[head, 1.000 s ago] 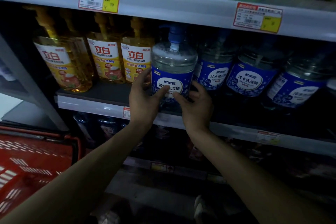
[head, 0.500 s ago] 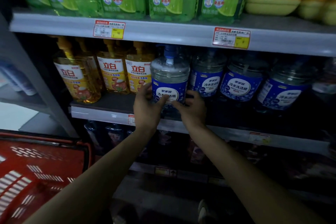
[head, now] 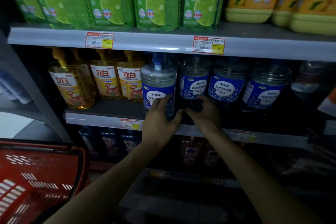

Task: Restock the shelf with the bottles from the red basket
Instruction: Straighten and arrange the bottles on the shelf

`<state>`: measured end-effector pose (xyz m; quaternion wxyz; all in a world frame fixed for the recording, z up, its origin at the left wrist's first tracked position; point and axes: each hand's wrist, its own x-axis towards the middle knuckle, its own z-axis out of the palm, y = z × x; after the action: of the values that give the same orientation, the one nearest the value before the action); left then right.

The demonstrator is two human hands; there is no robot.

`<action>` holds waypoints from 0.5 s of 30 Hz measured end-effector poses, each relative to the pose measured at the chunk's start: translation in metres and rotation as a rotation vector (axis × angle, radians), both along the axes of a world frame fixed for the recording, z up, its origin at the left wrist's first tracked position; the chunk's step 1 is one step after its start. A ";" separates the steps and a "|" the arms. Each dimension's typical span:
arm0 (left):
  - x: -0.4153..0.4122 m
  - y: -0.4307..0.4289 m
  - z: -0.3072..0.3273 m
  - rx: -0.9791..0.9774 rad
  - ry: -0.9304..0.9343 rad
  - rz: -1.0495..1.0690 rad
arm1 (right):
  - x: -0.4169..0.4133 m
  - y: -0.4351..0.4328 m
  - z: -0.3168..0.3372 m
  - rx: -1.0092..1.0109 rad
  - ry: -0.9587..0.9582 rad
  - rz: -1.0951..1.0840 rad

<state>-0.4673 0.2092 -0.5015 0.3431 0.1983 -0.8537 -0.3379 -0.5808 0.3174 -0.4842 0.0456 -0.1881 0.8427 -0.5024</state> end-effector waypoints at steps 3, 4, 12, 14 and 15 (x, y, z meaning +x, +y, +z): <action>-0.012 0.008 0.001 -0.130 -0.067 -0.029 | -0.012 0.014 0.000 0.151 0.158 0.018; -0.019 0.009 0.000 -0.160 -0.095 -0.033 | -0.016 0.018 -0.001 0.192 0.185 0.019; -0.080 0.024 -0.014 -0.217 -0.434 -0.067 | -0.043 0.035 -0.019 0.484 0.215 0.241; -0.095 0.028 -0.018 -0.140 -0.408 -0.043 | -0.050 0.035 -0.019 0.498 0.246 0.249; -0.102 0.028 -0.020 -0.098 -0.386 -0.030 | -0.053 0.035 -0.020 0.509 0.266 0.251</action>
<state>-0.5690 0.2374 -0.5210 0.1772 0.2295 -0.9219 -0.2570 -0.6335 0.3527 -0.5042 0.0421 -0.3374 0.9101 -0.2367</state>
